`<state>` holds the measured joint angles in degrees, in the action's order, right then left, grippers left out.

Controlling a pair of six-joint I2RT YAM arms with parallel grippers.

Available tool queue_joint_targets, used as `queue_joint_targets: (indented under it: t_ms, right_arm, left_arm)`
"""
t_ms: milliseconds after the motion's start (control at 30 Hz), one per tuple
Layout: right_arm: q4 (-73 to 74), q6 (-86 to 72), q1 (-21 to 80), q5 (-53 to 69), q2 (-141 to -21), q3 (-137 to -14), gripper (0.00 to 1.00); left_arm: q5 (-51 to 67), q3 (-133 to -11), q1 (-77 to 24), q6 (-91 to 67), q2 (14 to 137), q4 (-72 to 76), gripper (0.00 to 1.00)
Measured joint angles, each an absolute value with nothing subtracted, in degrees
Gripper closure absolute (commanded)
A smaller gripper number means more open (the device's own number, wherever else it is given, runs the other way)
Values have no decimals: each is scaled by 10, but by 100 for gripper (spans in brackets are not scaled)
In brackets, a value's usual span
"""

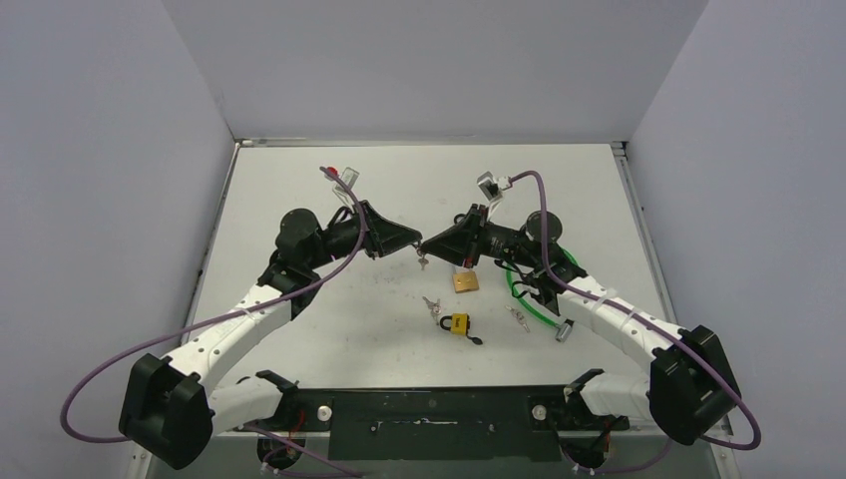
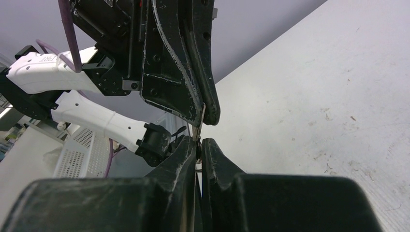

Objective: Unlock with the key

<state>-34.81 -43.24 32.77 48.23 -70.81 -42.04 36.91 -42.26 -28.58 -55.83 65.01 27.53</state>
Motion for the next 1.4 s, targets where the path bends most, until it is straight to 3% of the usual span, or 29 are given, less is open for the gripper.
queue_joint_targets:
  t_ms: [100, 167, 500, 767, 867, 1133, 1267, 1400]
  right_arm:
    - [-356, -438, 328, 484, -708, -420, 100]
    - [-358, -439, 328, 483, -708, -420, 100]
    - [-355, -439, 327, 478, -712, -420, 100]
    - [-332, -435, 327, 480, -732, -425, 100]
    - [-318, -432, 327, 484, -746, -433, 100]
    - [-301, -434, 327, 494, -758, -437, 100]
    - [-305, -441, 327, 500, -760, -437, 100]
    - [-310, -447, 327, 505, -768, -437, 100]
  left_arm:
    - [367, -423, -286, -556, 645, 276, 66]
    - [359, -423, -286, -550, 638, 274, 58]
    - [307, -423, -287, -503, 615, 218, 51]
    - [289, -423, -287, -457, 612, 203, 23]
    - [297, -423, -287, -446, 608, 204, 24]
    - [337, -421, -287, -441, 604, 213, 59]
    - [351, -417, -287, -448, 608, 223, 60]
    - [355, -415, -287, -450, 616, 226, 45]
